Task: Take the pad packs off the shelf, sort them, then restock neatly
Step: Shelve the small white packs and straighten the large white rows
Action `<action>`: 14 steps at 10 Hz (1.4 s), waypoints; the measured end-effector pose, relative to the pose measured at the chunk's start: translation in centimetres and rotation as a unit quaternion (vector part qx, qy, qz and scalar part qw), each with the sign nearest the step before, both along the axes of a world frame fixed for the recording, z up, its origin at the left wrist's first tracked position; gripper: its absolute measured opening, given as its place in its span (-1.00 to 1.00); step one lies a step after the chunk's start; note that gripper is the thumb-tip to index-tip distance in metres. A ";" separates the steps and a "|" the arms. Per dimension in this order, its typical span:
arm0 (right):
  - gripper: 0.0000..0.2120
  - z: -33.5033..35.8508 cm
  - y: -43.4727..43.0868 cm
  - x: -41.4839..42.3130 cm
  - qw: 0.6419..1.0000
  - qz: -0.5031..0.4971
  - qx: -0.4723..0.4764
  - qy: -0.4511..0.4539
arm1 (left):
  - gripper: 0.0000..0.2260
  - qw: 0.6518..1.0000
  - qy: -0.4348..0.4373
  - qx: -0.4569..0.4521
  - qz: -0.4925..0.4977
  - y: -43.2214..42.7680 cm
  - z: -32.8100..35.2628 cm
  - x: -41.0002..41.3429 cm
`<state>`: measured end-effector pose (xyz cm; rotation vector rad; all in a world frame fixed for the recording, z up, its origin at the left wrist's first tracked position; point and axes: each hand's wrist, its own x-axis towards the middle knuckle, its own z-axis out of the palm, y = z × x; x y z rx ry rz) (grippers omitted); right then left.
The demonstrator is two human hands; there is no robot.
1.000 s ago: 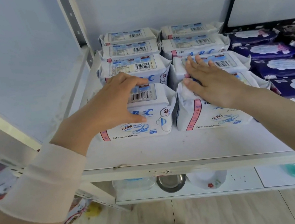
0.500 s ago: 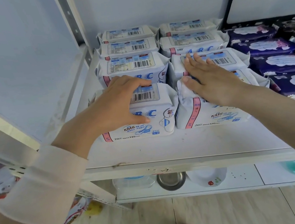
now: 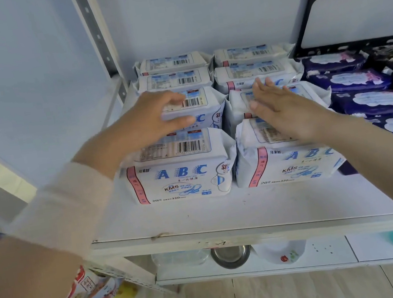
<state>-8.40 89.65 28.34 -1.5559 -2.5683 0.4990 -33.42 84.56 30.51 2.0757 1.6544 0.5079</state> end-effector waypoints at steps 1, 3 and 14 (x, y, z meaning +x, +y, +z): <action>-0.46 0.0 1.2 0.0 1.000 -0.007 0.002 -0.023 | -0.41 0.997 0.065 0.025 0.017 3.3 -0.3 -0.6; -0.45 -1.2 1.7 -0.1 0.998 -0.002 0.018 -0.058 | -0.28 0.983 0.180 0.026 -0.004 6.2 -1.5 -0.6; -0.44 -1.5 1.9 -0.1 0.997 -0.001 0.025 -0.079 | -0.31 0.984 0.120 -0.130 -0.030 5.9 -0.7 -1.3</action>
